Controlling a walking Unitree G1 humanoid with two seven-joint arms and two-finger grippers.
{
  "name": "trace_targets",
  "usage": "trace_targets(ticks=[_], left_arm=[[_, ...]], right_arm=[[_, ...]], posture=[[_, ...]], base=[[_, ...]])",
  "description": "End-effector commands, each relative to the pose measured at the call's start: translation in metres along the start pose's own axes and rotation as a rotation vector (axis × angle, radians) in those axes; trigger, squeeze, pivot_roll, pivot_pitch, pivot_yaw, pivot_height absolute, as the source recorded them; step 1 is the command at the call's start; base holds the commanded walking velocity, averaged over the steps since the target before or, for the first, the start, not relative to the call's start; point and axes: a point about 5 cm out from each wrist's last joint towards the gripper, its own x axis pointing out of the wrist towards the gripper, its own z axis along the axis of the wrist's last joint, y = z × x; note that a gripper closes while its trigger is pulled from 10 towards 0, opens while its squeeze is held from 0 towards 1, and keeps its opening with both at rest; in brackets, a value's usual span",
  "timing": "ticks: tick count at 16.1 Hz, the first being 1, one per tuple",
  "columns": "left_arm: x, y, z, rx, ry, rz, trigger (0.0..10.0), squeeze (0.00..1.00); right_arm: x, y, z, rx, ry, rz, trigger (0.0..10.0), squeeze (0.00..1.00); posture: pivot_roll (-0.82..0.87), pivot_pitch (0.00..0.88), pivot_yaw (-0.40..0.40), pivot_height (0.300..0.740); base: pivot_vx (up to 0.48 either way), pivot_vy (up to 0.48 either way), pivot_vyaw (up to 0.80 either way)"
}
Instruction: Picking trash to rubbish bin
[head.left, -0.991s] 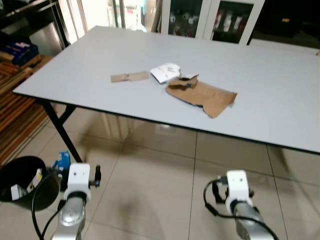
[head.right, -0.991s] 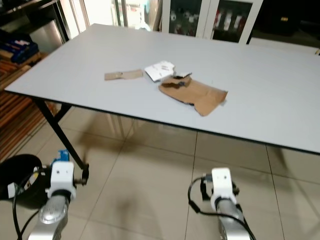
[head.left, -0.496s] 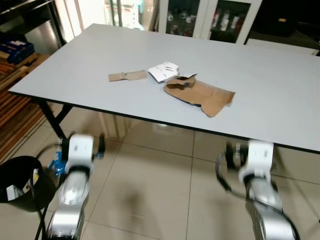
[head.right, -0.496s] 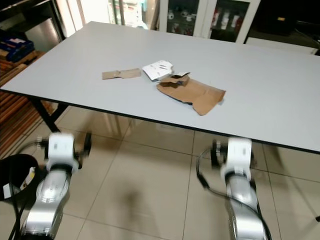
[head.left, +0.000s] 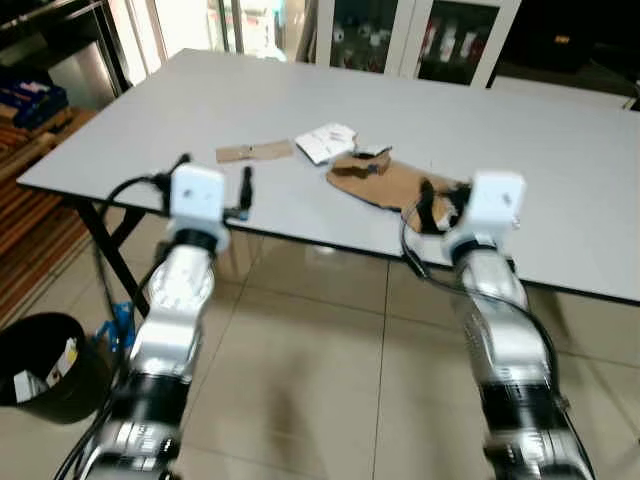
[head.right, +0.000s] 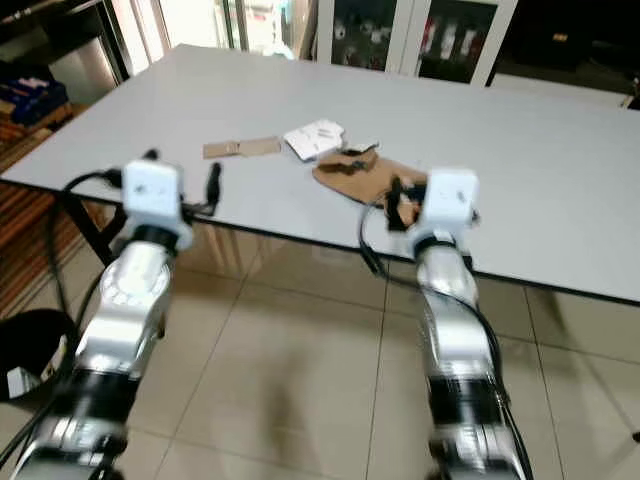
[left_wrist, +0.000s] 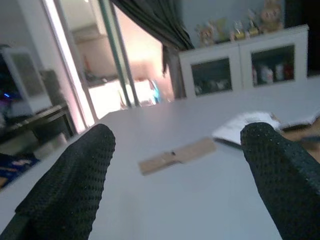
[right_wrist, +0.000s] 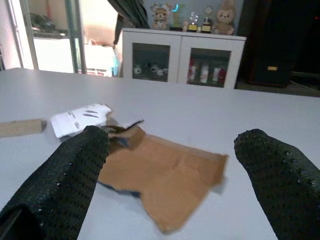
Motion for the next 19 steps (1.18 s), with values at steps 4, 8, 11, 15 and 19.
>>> trace_targets(ticks=[4, 8, 11, 15, 19], left_arm=[[0.018, -0.024, -0.019, -0.015, 0.12, -0.064, 10.0, 0.0], [0.014, -0.027, -0.026, 0.044, 0.124, -0.1, 10.0, 0.0], [0.013, -0.024, -0.031, 0.053, 0.132, -0.097, 10.0, 0.0], [0.012, -0.029, -0.03, 0.054, 0.124, -0.105, 10.0, 0.0], [0.009, -0.029, -0.033, 0.054, 0.123, -0.105, 10.0, 0.0]], right_arm=[[0.018, 0.025, -0.012, 0.059, 0.057, 0.047, 10.0, 0.0], [0.012, 0.035, -0.028, 0.071, 0.09, 0.066, 10.0, 0.0], [0.011, 0.028, -0.033, 0.061, 0.087, 0.05, 10.0, 0.0], [0.01, 0.033, -0.033, 0.056, 0.083, 0.07, 10.0, 0.0], [0.008, 0.037, -0.034, 0.071, 0.082, 0.086, 10.0, 0.0]], posture=[[0.01, 0.002, -0.045, 0.74], [0.01, 0.015, -0.036, 0.74], [0.0, 0.02, -0.03, 0.74], [0.0, 0.014, -0.031, 0.74], [0.0, 0.009, -0.034, 0.74]], base=[[0.0, 0.0, 0.0], [0.0, 0.0, -0.4], [0.0, 0.0, -0.8], [0.0, 0.0, -0.8], [0.0, -0.193, -0.4]])
